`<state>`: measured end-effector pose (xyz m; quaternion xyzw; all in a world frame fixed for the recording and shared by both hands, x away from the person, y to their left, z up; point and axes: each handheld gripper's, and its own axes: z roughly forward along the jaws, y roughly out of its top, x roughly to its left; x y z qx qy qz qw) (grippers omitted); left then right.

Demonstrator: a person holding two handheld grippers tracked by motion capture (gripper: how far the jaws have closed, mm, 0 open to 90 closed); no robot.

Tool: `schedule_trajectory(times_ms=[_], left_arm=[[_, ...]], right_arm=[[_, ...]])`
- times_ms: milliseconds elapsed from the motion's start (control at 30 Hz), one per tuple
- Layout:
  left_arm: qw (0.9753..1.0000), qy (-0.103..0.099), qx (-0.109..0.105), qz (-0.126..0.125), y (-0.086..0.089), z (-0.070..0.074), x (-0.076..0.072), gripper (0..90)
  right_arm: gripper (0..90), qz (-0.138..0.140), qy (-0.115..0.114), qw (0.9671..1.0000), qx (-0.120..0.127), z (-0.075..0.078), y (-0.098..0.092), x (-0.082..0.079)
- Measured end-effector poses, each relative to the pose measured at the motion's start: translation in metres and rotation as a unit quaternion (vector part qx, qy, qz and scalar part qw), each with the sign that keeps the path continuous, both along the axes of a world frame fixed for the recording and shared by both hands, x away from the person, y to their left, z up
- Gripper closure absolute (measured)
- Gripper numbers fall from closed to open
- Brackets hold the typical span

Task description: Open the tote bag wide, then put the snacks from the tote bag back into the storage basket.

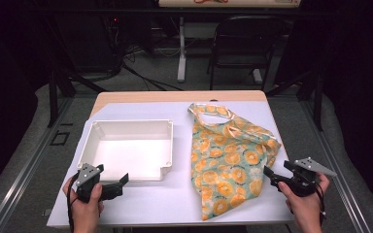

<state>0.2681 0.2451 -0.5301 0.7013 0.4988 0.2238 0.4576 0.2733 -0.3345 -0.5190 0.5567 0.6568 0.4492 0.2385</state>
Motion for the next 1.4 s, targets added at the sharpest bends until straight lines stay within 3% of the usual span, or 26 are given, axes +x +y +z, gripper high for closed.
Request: schedule_trajectory(times_ms=[233,300,567,600,733,867,1000,1033,1067,1200,1233,1267,1300,1367,1400], left_arm=[[1.0,-0.001,-0.002,-0.002,-0.002,-0.001,0.0,0.2],[1.0,0.001,-0.001,-0.005,-0.003,-0.002,0.0,0.3],[0.9999,0.0,-0.001,-0.011,-0.006,0.0,-0.001,0.4],[0.9999,0.0,0.0,-0.012,-0.006,0.0,-0.002,0.4],[0.9999,-0.001,-0.001,-0.015,-0.006,0.0,-0.001,0.4],[0.9998,0.002,0.0,-0.019,-0.009,0.0,-0.002,0.4],[0.9997,0.003,0.003,-0.025,-0.011,0.0,-0.003,0.4],[0.9997,0.001,0.003,-0.025,-0.012,0.0,-0.004,0.4],[0.9997,0.001,0.002,-0.026,-0.013,0.0,-0.004,0.4],[0.9996,0.002,0.0,-0.027,-0.015,0.0,-0.003,0.5],[0.9996,0.004,0.001,-0.029,-0.017,0.0,-0.003,0.5],[0.9996,0.004,0.001,-0.029,-0.017,0.0,-0.003,0.6],[0.9995,0.002,0.001,-0.032,-0.019,0.0,-0.003,0.6],[0.9994,0.002,0.001,-0.033,-0.02,0.0,-0.004,0.6],[0.9994,0.0,-0.001,-0.035,-0.023,0.002,-0.005,0.6]], right_arm=[[12.6,0.005,0.0,1.0,0.002,0.01,0.01,0.015],[9.5,0.017,0.013,0.9997,0.012,0.015,0.017,0.027],[1.4,0.034,0.029,0.9989,0.01,0.023,0.037,0.061],[1.4,0.032,0.039,0.9987,0.008,0.021,0.042,0.071],[1.3,0.028,0.051,0.9983,0.001,0.016,0.048,0.081],[2.7,0.024,0.089,0.9954,-0.025,0.0,0.055,0.097],[10.6,0.02,0.114,0.9928,-0.031,-0.012,0.057,0.102],[16.3,0.017,0.121,0.9921,-0.03,-0.015,0.056,0.103],[30.4,0.019,0.126,0.9916,-0.021,-0.021,0.054,0.102],[57.2,0.029,0.129,0.9911,-0.021,-0.027,0.052,0.1],[62.7,0.029,0.131,0.9906,-0.026,-0.029,0.052,0.1],[62.7,0.029,0.131,0.9906,-0.026,-0.029,0.052,0.1],[79.7,0.034,0.14,0.9892,-0.03,-0.031,0.051,0.099],[90.0,0.038,0.126,0.9911,-0.015,-0.03,0.048,0.097],[90.0,0.037,0.12,0.992,-0.005,-0.027,0.047,0.096]])
